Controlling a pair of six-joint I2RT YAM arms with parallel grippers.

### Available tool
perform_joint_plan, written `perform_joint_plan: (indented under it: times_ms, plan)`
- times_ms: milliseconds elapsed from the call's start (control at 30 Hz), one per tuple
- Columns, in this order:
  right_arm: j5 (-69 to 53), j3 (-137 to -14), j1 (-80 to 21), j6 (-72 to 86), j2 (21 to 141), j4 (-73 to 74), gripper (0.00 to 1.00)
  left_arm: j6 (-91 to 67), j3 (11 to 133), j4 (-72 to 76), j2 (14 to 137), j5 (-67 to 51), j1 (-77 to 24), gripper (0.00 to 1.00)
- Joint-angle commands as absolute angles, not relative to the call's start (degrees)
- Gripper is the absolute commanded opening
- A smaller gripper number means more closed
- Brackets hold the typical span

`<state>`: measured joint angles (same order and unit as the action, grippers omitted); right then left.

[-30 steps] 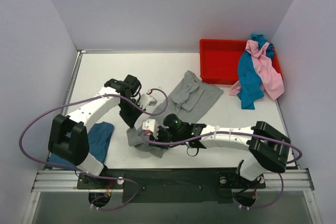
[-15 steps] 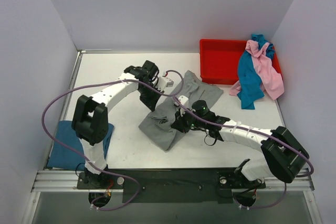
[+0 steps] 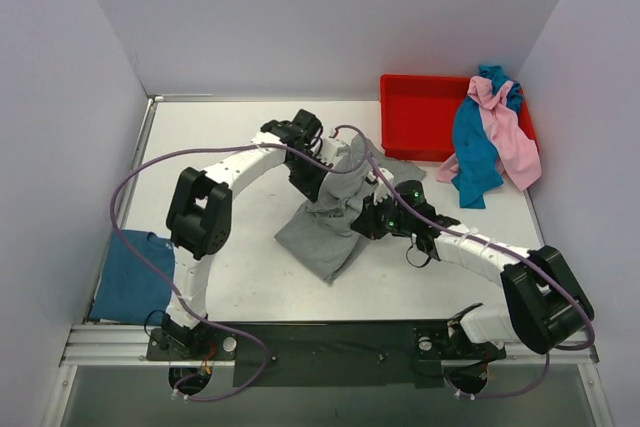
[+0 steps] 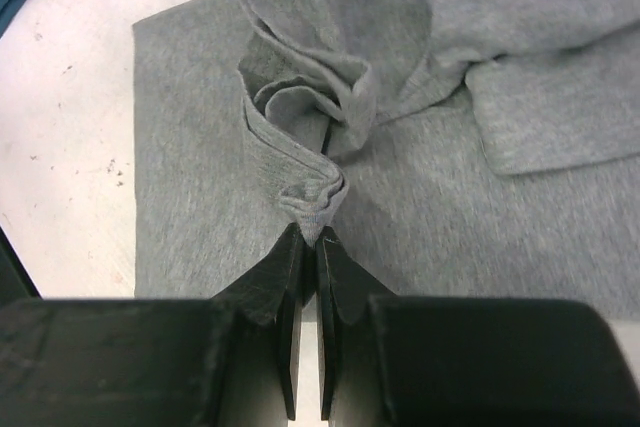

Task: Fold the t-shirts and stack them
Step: Fold the folded rectangular tshirt in 1/3 of the way

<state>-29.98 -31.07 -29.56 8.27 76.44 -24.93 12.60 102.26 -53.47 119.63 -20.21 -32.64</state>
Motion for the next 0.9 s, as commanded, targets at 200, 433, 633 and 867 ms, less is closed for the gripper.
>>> perform_joint_plan:
  times_ms: [200,433,633,867]
  plan:
    - [-30.16,-29.97,-24.35,13.88,79.54,-25.31,0.01,12.83,108.10,-50.71,125.42,-20.57,-34.19,0.00]
    - [-27.33,-33.56,-20.31,15.82,80.68,-18.82,0.28,13.54,108.81,-51.77,124.81,-19.79,-34.63,0.31]
    - [-22.95,-37.26,-16.96,16.53,75.24,-8.54,0.32,13.88,110.30,-51.59,121.03,-17.23,-32.96,0.47]
    - [-27.67,-38.15,-21.34,18.00,69.87,-4.82,0.24,19.06,108.11,-55.54,114.71,-26.85,-32.69,0.31]
